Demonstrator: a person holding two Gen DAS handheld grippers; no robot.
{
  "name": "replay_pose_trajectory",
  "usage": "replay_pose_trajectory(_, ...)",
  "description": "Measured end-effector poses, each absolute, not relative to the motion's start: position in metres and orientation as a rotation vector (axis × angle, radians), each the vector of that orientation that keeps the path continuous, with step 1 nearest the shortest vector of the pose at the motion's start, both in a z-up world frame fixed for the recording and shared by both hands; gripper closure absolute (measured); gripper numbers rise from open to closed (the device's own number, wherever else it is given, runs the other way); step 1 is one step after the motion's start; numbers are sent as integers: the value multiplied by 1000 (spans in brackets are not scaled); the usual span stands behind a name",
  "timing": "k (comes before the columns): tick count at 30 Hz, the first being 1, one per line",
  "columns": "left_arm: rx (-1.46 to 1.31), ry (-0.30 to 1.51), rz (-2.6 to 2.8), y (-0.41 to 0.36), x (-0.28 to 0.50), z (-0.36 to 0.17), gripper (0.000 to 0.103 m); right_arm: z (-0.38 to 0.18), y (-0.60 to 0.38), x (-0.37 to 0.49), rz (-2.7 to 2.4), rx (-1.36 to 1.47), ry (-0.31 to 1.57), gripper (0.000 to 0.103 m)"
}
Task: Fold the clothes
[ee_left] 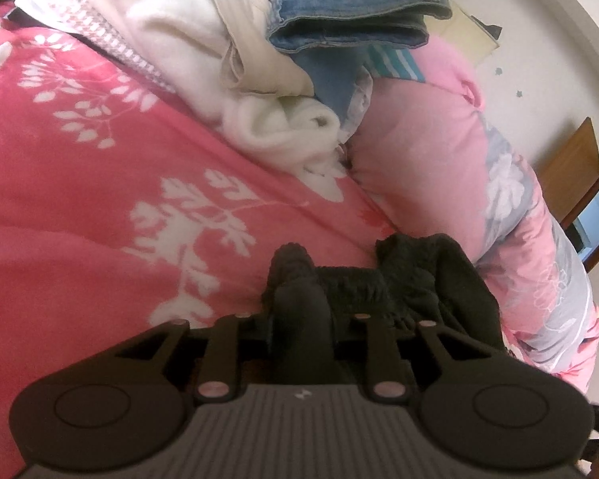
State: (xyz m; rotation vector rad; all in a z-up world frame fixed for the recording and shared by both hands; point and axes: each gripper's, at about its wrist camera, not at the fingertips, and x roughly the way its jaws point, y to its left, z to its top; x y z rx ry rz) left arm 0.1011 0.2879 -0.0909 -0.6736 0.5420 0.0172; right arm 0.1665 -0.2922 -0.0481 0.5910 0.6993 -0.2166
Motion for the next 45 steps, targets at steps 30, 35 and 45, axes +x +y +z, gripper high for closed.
replay_pose_trajectory(30, -781, 554, 22, 306, 110, -97, 65, 4, -36, 318, 471, 274, 793, 7)
replay_pose_trajectory(35, -780, 556, 1, 308, 111, -98, 66, -13, 42, 365, 626, -50, 858, 7)
replay_pose_trajectory(45, -765, 554, 2, 309, 112, -101, 88, -64, 74, 371, 741, -222, 1028, 69)
